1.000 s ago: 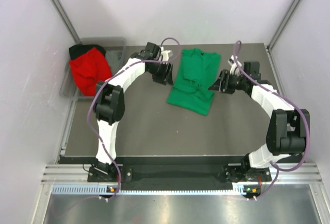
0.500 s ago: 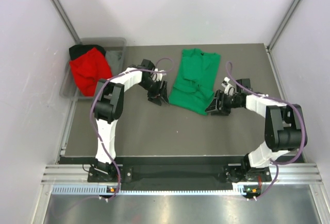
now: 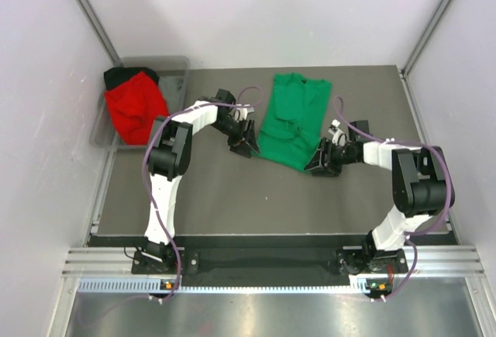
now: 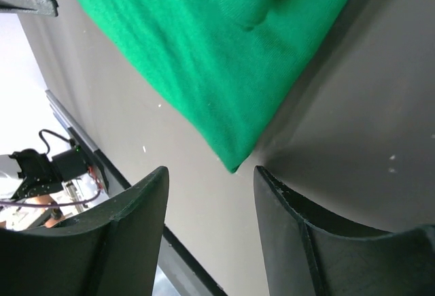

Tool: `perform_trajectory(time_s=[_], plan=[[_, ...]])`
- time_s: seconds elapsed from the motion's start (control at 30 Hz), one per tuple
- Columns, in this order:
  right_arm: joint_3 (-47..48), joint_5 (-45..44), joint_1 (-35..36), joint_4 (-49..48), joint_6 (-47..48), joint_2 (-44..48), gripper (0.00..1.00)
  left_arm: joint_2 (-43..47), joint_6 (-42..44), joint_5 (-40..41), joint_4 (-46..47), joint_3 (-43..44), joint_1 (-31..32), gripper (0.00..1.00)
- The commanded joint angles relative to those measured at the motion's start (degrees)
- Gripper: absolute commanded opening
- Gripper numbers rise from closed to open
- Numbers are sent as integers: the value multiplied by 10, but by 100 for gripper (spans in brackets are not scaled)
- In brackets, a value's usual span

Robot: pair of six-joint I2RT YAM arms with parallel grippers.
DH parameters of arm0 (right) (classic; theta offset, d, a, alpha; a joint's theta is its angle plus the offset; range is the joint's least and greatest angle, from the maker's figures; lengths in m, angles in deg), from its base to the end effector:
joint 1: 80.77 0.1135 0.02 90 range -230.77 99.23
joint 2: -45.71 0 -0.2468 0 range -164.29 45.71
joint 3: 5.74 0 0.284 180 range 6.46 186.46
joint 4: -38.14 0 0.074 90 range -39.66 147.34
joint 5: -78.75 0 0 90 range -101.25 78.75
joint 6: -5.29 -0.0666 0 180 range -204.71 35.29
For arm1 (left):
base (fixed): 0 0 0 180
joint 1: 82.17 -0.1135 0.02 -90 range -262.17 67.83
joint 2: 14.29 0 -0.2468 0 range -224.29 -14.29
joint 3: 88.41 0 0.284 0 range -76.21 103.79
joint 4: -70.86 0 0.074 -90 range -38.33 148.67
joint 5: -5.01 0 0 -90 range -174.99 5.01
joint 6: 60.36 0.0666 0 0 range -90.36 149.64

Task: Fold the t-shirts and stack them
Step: Fold the tshirt

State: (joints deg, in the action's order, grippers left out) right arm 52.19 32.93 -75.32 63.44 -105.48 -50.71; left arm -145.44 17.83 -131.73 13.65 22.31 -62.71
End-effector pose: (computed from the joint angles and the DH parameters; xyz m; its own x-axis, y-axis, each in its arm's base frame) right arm 0.3178 0.0769 0.0728 -0.9679 0.1631 -0.1912 -0.0335 0.6704 0.7412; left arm 0.4309 -0.2037 0.0833 -0.9783 0.1969 -0.0639 0.1788 0.6483 -0.7401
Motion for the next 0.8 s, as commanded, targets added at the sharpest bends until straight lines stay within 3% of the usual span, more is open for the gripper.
perform_trajectory(time_s=[0.0, 0.37, 0.5, 0.63, 0.77], plan=[[1, -3, 7, -31, -11, -10, 53, -19, 7, 7, 9, 9, 1, 55], [16, -2, 11, -62, -39, -58, 43, -37, 7, 0, 8, 20, 1, 43], [17, -5, 13, -62, -38, -59, 23, -39, 5, -6, 12, 20, 1, 31], [22, -27, 11, -40, -13, -37, 0, -33, -1, -9, 21, 16, 1, 0], [39, -36, 1, -5, 35, 0, 0, 18, -10, -16, 47, -13, 0, 0]])
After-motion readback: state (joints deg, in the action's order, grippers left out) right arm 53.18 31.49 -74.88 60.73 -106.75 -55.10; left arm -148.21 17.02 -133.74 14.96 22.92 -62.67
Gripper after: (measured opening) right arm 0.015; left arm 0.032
